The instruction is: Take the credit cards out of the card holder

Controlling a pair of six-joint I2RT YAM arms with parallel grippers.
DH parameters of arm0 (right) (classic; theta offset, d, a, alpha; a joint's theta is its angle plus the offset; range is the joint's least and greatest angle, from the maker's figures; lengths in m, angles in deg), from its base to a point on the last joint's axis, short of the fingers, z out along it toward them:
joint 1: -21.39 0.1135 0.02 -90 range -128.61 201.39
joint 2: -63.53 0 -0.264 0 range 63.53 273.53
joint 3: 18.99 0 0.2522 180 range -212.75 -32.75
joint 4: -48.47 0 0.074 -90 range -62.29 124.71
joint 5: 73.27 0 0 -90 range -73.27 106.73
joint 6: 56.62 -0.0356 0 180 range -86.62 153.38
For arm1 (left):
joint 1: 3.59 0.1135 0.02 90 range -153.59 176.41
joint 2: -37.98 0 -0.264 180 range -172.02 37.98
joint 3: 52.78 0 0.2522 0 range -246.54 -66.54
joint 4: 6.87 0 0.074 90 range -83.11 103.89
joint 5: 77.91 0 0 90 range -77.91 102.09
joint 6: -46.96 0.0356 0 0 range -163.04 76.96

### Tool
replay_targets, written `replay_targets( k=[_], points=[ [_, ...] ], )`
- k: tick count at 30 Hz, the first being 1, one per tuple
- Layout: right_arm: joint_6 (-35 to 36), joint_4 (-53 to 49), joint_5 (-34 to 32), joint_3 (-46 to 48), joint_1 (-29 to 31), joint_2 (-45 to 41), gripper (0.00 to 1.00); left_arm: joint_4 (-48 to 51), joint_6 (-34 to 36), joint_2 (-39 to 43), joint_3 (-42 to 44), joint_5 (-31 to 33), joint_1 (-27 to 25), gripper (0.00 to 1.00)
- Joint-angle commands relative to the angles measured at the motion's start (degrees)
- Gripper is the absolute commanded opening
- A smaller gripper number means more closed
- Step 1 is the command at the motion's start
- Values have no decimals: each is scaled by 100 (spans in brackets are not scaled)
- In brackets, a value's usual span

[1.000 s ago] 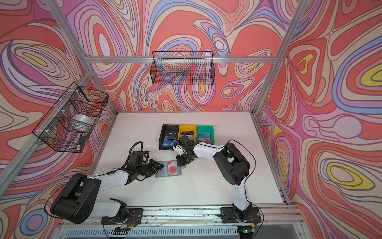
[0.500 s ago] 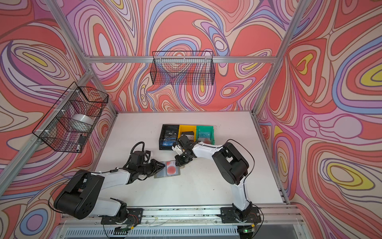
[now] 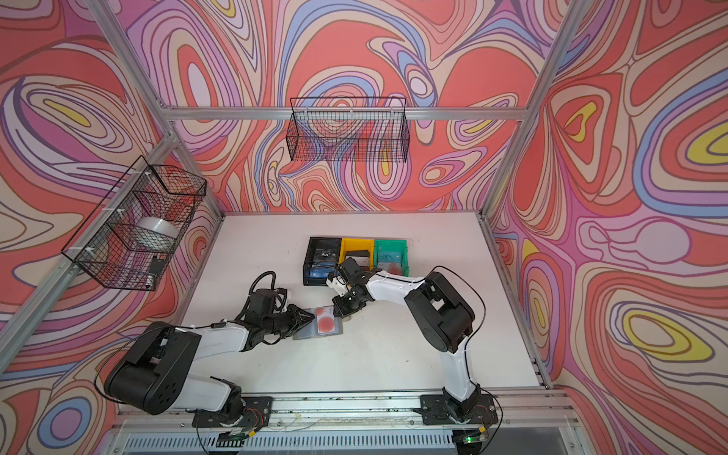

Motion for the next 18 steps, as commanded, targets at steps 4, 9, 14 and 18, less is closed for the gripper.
replay_targets(
  k=[4, 9, 14, 18],
  points=[
    [26, 19, 128, 58, 39, -165, 17, -19, -4, -77, 57, 3, -28, 23],
    [41, -4, 55, 102, 41, -131, 17, -19, 8, -86, 51, 12, -22, 23],
    [22, 7, 291, 58, 41, 37, 16, -75, -10, -121, 60, -18, -30, 22],
    [-76, 201, 435, 117, 41, 204, 15, -173, -28, -139, 102, -40, -30, 22]
  ],
)
